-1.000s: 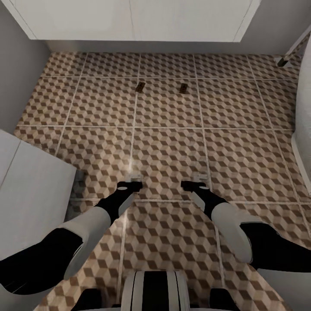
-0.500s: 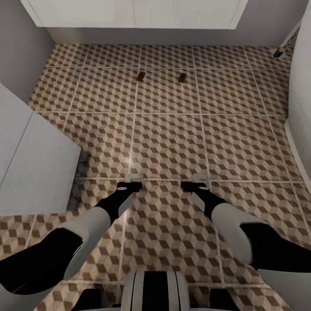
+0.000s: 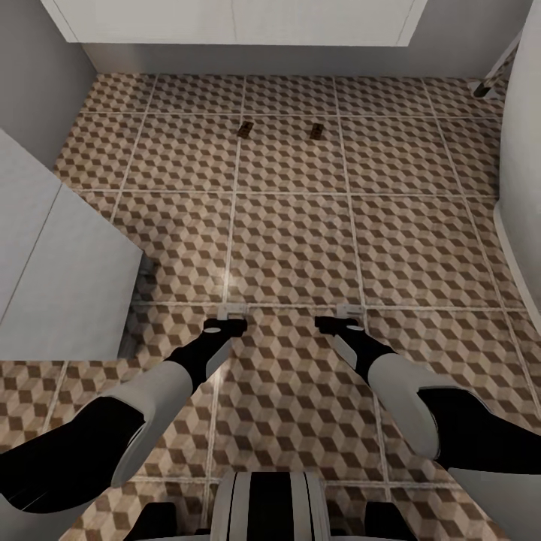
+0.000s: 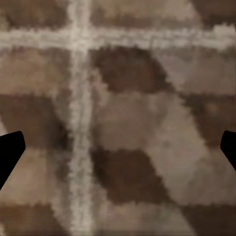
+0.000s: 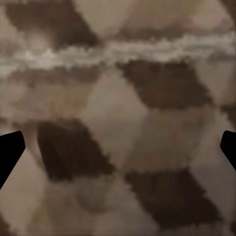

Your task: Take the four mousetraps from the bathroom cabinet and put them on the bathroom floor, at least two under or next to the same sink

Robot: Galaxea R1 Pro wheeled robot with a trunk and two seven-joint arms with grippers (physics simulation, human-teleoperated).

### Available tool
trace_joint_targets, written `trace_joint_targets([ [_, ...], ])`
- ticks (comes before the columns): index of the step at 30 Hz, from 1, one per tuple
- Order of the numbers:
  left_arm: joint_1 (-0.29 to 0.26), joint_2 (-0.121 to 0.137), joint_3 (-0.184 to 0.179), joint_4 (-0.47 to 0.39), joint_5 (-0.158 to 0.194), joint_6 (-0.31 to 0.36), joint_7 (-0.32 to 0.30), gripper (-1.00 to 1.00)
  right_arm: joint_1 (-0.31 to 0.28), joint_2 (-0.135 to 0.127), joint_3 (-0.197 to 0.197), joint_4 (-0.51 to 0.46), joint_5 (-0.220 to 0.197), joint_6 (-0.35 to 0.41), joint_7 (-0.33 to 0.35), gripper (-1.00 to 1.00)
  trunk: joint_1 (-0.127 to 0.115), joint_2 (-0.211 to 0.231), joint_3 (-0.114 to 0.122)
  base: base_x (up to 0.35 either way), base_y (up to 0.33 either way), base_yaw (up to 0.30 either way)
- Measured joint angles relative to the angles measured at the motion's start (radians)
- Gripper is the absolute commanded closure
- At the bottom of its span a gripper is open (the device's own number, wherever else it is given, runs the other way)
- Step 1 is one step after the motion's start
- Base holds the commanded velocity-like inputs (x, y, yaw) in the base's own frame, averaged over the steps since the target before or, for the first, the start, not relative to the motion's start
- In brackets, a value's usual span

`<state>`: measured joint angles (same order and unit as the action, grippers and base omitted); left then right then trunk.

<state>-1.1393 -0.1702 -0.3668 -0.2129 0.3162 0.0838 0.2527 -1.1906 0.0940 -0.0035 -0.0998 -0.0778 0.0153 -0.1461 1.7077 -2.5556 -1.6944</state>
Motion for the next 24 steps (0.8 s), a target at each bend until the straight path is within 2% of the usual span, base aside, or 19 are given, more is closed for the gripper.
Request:
trace_joint_targets([
  [10, 0.004, 0.000, 0.000, 0.003, -0.001, -0.002, -0.001, -1.00, 0.000, -0.002, 0.000, 0.015, 0.001, -0.001, -0.001, -1.00, 0.000, 0.000, 0.000, -0.004, 0.000, 0.000],
  [24, 0.004, -0.001, 0.000, 0.007, 0.002, -0.002, 0.000, -1.00, 0.000, -0.002, 0.000, 0.018, 0.002, -0.001, -0.001, -1.00, -0.006, 0.003, 0.054, 0.000, 0.000, 0.000],
])
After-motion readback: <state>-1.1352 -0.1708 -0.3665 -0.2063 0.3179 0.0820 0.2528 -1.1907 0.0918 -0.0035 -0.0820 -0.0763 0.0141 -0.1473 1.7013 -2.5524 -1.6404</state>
